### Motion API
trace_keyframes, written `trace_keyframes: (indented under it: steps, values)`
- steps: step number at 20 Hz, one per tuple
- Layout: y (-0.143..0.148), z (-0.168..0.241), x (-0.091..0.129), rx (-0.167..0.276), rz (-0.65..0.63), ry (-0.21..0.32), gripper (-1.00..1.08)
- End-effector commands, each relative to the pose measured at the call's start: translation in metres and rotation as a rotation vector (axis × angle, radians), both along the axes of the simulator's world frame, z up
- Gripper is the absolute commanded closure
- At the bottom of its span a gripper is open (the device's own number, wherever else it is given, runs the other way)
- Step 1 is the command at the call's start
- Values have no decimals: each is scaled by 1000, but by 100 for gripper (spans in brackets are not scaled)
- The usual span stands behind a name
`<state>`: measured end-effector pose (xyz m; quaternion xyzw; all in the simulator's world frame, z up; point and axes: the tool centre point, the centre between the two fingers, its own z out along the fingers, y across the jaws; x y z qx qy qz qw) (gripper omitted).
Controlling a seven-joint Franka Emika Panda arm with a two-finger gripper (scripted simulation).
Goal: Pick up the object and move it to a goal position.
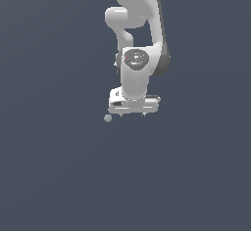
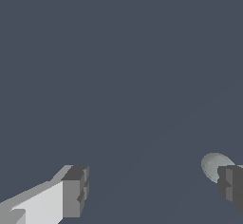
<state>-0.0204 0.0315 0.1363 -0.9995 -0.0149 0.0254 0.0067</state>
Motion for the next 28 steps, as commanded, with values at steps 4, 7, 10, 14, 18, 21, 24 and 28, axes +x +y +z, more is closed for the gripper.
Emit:
trace_keyframes:
  steps: [4, 7, 10, 14, 18, 21, 24, 28]
  values:
    - [-6, 4, 2, -1, -10, -6, -92]
    - [-24, 14, 7, -3, -38, -21, -92]
    - [-33, 21, 9, -4, -54, -30, -92]
    - [-33, 18, 8, -4, -51, -29, -92]
    - [-42, 11, 4, -4, -55, -31, -92]
    - [-53, 0, -1, -4, -58, -34, -92]
    - [-68, -13, -10, -5, -63, -37, -92]
    - [-92, -35, -26, -8, -71, -42, -92]
